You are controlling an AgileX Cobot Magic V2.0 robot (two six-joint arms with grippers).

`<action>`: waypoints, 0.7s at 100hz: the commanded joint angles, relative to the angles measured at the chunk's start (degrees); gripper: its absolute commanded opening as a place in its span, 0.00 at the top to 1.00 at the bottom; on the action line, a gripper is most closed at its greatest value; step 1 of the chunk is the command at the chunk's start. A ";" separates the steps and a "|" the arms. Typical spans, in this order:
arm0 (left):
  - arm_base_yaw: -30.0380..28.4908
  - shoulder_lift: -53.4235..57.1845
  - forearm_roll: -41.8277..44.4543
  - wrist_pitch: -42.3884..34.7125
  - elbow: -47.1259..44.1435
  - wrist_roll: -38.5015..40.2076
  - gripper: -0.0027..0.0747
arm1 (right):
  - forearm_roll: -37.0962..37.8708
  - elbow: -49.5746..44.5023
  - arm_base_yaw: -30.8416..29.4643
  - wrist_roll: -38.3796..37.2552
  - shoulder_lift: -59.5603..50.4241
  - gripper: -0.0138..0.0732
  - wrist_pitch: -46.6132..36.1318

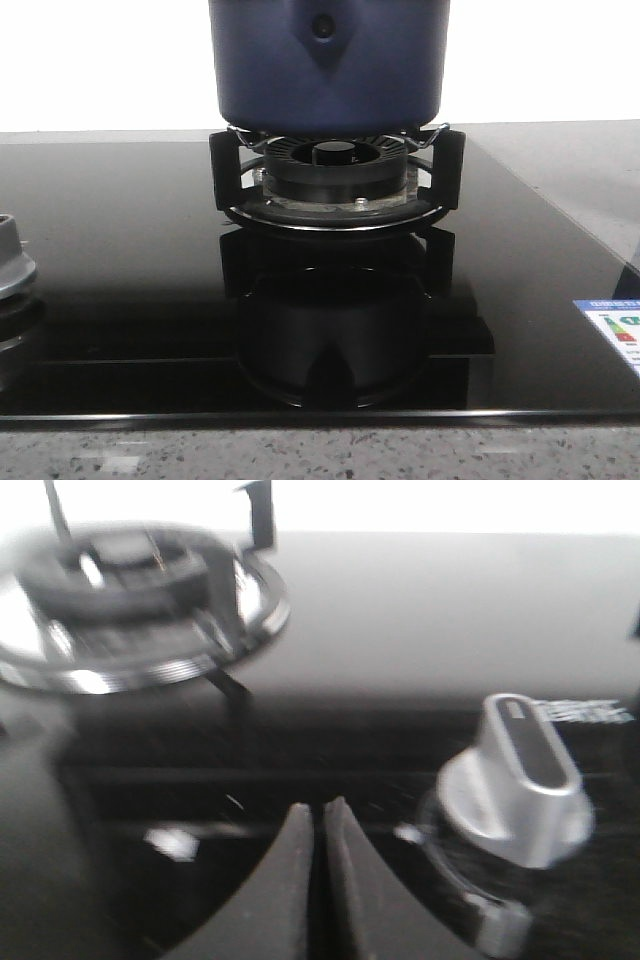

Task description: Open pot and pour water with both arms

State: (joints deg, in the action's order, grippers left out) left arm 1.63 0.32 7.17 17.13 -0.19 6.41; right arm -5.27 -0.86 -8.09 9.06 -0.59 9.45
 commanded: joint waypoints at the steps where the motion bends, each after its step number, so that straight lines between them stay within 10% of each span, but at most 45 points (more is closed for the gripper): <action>1: 0.02 1.62 3.00 -9.79 -2.53 -0.20 0.99 | -4.50 -1.37 -0.38 -2.23 -1.16 0.92 -12.98; 26: 0.02 1.62 -21.34 -27.97 -2.32 1.30 0.99 | -30.55 -1.37 -0.38 -6.27 -1.16 0.92 -15.86; 46: 0.02 1.62 -43.25 -31.41 -2.03 1.84 0.99 | -33.44 0.23 -0.38 -6.27 -1.06 0.92 -11.32; 70: 0.12 -1.80 -38.38 -8.09 6.77 -0.54 0.99 | -30.02 12.14 -0.38 -0.04 3.50 0.92 6.63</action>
State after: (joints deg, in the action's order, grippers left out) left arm 1.63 0.32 -33.71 3.72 1.72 7.24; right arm -37.10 4.88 -8.09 4.23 -0.02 12.40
